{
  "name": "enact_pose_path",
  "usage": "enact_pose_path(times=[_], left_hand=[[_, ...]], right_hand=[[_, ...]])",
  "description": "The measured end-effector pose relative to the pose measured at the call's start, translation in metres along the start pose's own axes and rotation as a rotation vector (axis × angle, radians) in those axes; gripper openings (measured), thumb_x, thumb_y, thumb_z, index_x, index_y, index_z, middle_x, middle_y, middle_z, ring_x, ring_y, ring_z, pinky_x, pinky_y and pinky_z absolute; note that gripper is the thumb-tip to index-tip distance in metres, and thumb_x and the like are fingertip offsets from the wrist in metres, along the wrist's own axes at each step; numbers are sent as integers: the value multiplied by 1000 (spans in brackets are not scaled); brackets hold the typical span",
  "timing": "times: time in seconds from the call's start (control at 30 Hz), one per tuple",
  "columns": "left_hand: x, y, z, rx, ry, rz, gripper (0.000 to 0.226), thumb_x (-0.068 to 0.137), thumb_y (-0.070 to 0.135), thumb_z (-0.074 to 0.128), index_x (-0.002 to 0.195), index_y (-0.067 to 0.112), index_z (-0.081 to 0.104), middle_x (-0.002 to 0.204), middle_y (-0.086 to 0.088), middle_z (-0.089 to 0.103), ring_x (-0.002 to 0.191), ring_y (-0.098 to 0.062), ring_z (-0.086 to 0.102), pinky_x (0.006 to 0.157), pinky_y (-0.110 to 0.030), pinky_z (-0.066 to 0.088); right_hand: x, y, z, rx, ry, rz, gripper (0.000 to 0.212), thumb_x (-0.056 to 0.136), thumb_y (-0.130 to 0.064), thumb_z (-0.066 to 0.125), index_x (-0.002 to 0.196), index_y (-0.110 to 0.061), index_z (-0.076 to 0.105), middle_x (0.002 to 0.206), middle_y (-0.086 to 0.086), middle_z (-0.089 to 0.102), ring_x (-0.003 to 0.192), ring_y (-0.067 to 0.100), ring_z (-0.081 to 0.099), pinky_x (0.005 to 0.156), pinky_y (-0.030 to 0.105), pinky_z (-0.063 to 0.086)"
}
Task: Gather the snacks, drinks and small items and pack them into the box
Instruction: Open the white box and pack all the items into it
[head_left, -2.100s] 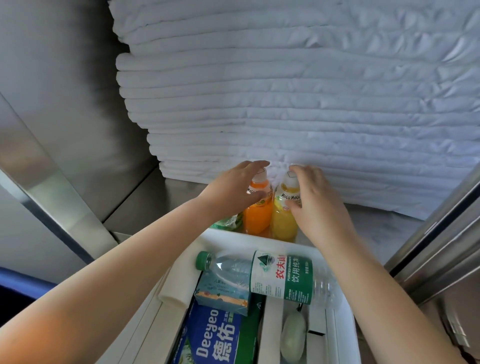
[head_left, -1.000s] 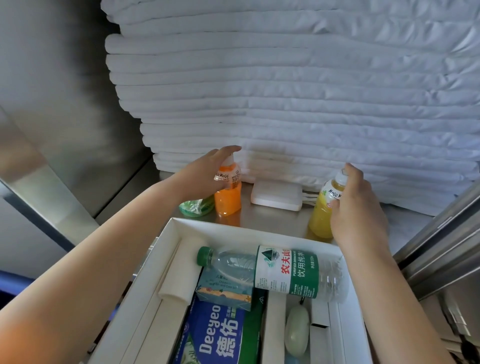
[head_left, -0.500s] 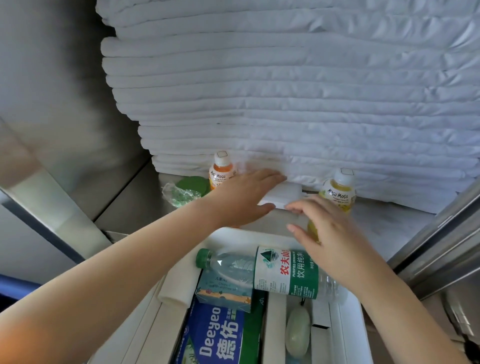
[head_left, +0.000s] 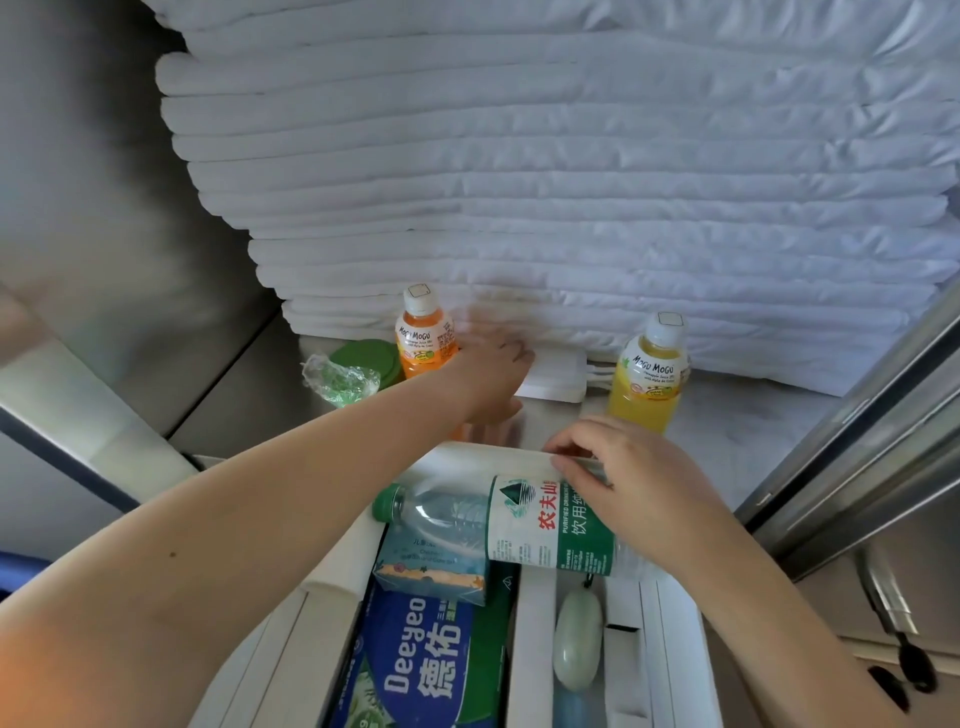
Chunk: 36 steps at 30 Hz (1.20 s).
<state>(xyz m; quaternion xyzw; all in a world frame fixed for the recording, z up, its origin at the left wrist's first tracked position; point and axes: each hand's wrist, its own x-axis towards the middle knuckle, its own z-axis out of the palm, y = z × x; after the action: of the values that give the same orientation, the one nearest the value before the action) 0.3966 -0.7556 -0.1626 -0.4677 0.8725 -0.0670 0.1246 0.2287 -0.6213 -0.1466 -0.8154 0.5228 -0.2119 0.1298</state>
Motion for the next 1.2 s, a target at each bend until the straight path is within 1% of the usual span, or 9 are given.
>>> enact_pose_path(times=[0.13,0.23,0.3,0.4,0.53,0.63,0.83,1.0,1.2], left_hand=[[1,1,-4,25,32,5,67,92,41,50,145,7,26,149,-12,29,137,-29,26,104,-44,37],[0,4,-10,87,73,19,52,91,46,51,128,11,50,132,-9,49,119,-27,47,88,-39,47],[-1,5,-14,98,83,22,47,90,48,51,119,11,56,123,-9,55,110,-26,54,82,-39,51],[-4,6,-12,49,85,17,56,89,48,54,128,9,46,133,-11,47,120,-28,46,89,-39,48],[-6,11,-8,-91,-48,-31,71,93,43,50,143,2,20,151,-17,27,130,-30,40,101,-38,40],[-4,12,-6,-47,5,-31,65,92,39,53,138,2,26,140,-17,40,121,-31,47,94,-38,46],[-1,11,1,-180,-47,-82,92,79,53,64,147,15,15,146,-14,33,128,-31,39,99,-41,40],[-1,11,4,-264,-53,-95,89,82,54,60,149,22,11,145,-12,36,124,-29,43,96,-38,40],[-14,4,-12,-148,62,-102,81,87,50,52,149,20,9,149,-14,28,128,-33,40,96,-42,43]], right_hand=[[-1,1,1,18,3,13,20,86,-44,46,93,-33,62,90,-20,60,82,-3,55,64,20,48],[-1,2,1,17,7,21,15,89,-40,51,92,-31,62,89,-19,61,82,-1,55,64,22,48],[-2,2,1,13,3,25,12,90,-38,52,91,-31,61,89,-19,61,82,0,55,64,23,48],[-1,1,0,11,-6,27,9,90,-39,51,88,-33,58,87,-20,60,81,-2,54,62,21,48],[-1,0,-1,6,-16,28,7,91,-39,51,87,-35,56,87,-20,60,81,-2,54,61,20,47],[-2,0,-1,4,-24,26,7,90,-39,50,87,-36,55,86,-21,60,80,-3,55,58,18,46],[-2,-1,-1,8,-19,27,6,90,-39,51,84,-39,52,84,-22,59,77,-5,54,56,18,46],[-2,-1,-1,13,-23,22,6,90,-40,50,84,-38,53,84,-22,60,78,-4,55,58,20,47],[-2,0,0,8,-6,22,8,91,-37,52,83,-38,53,83,-21,59,76,-4,53,56,15,41]])
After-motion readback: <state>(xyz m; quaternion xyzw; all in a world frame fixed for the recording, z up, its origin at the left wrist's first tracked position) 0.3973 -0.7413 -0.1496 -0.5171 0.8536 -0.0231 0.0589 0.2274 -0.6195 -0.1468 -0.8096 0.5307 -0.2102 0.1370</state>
